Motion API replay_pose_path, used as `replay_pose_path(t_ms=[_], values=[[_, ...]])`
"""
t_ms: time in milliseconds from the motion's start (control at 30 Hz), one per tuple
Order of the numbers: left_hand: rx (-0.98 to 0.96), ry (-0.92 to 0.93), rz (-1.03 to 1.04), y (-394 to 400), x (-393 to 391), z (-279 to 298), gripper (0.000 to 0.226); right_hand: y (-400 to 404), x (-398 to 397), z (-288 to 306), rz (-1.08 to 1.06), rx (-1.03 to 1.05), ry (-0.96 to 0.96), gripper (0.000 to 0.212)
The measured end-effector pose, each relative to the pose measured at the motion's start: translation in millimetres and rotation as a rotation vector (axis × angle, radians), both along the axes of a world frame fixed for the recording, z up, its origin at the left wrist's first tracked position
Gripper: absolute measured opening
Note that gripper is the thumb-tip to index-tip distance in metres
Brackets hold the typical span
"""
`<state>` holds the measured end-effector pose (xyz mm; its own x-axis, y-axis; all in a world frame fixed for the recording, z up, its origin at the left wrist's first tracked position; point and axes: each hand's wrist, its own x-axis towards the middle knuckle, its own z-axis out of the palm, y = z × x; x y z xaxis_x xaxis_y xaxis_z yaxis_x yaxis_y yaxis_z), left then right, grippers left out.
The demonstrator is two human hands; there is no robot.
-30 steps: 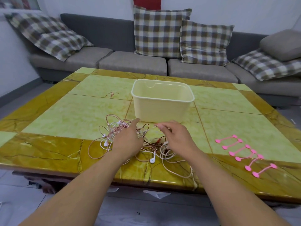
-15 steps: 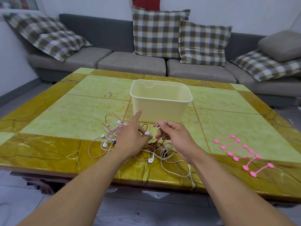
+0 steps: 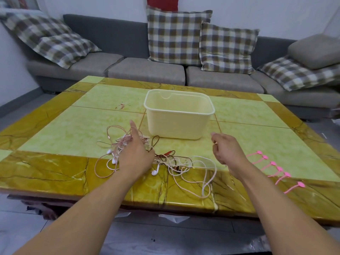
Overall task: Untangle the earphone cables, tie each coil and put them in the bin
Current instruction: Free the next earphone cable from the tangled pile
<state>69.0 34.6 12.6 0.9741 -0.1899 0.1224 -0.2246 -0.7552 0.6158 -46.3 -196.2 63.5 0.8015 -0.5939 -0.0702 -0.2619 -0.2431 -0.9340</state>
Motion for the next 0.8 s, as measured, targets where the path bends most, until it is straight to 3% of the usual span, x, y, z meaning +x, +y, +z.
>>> replay_pose_path(t_ms=[100, 200, 367, 500, 600, 700, 800], values=[[0.055, 0.002, 0.032, 4.6, 4.8, -1.5, 0.116, -8.6, -6.3, -6.0, -0.049, -0.237, 0.098, 0.035], [0.102, -0.015, 0.031, 7.6, 4.4, 0.5, 0.101, -11.6, -8.3, -9.6, -0.004, -0.315, 0.148, 0.033], [0.108, -0.177, 0.148, 9.6, -1.4, 16.7, 0.032, -7.0, -5.8, -23.3, 0.147, -0.415, 0.337, 0.021], [0.026, -0.247, 0.207, 13.3, 0.9, 29.8, 0.040, 4.1, -3.2, -21.3, 0.132, -0.576, 0.145, 0.027], [-0.073, -0.576, 0.071, 13.3, 3.6, 29.1, 0.033, 28.6, -2.0, -8.9, 0.237, -0.500, -0.011, 0.026], [-0.083, -0.840, -0.138, -2.5, -8.3, 25.0, 0.029, 45.5, 0.4, -13.4, 0.412, -0.535, 0.104, 0.032], [-0.131, -0.834, -0.232, -15.2, -16.4, 22.8, 0.033, 46.3, 4.1, -28.4, 0.470, -0.665, 0.322, 0.035]])
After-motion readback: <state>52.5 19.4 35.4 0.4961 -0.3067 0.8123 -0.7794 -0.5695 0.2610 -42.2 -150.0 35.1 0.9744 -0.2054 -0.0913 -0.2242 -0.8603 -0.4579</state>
